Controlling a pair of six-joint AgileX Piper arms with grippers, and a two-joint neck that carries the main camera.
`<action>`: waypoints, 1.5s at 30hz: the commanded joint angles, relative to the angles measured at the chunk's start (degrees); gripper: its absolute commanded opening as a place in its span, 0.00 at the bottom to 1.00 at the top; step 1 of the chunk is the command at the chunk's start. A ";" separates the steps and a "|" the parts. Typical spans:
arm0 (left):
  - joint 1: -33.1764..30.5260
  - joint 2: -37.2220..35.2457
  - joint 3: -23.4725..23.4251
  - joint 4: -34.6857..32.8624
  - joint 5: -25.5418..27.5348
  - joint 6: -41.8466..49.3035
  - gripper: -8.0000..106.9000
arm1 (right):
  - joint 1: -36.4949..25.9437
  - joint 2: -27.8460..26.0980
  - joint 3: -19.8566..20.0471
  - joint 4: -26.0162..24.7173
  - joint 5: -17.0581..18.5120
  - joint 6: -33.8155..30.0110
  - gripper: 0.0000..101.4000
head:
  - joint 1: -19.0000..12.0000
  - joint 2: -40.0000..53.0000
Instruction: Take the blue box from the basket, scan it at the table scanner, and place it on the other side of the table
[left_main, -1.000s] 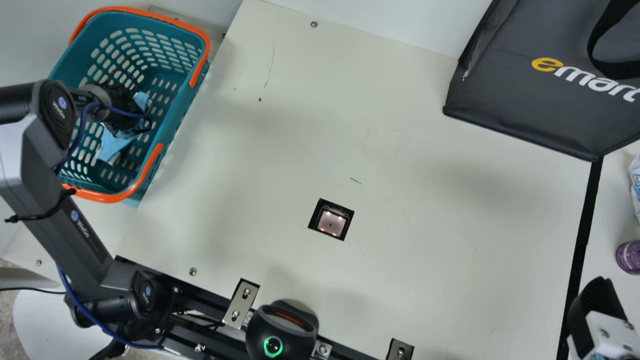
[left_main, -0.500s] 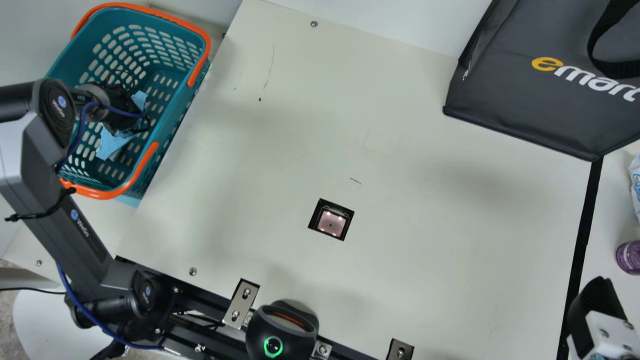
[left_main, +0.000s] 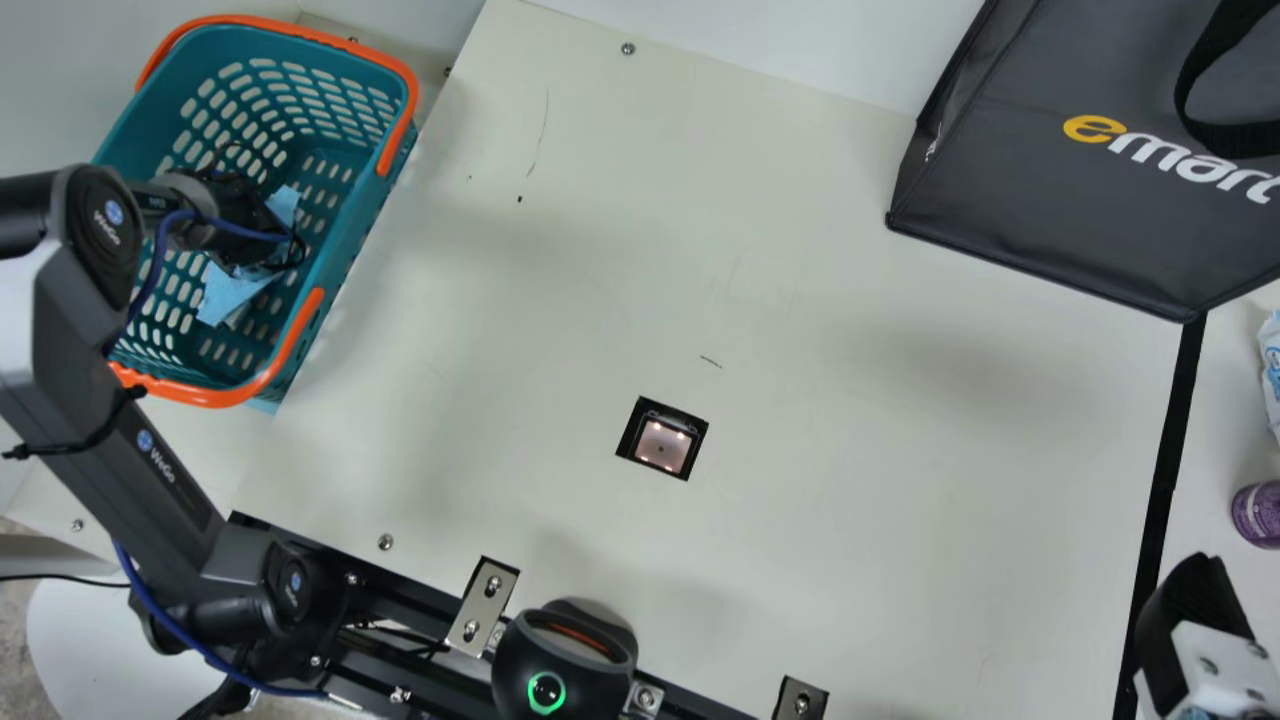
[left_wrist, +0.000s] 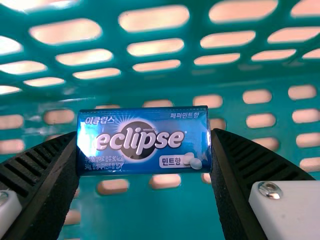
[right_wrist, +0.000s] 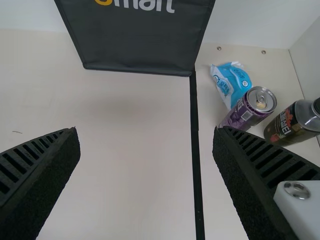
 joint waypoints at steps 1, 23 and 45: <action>-0.14 -0.88 0.59 -0.01 -0.02 0.04 0.00 | 0.00 0.00 0.00 0.00 0.00 0.00 0.94 | -1.75 0.14; -0.54 -9.00 6.77 -4.57 -2.86 5.83 0.00 | 0.00 0.00 0.00 0.00 0.00 0.00 0.94 | -1.75 0.14; 2.34 -11.94 2.56 -27.80 -2.75 31.06 0.00 | 0.00 0.00 0.00 -0.05 0.05 0.00 0.94 | -1.75 0.14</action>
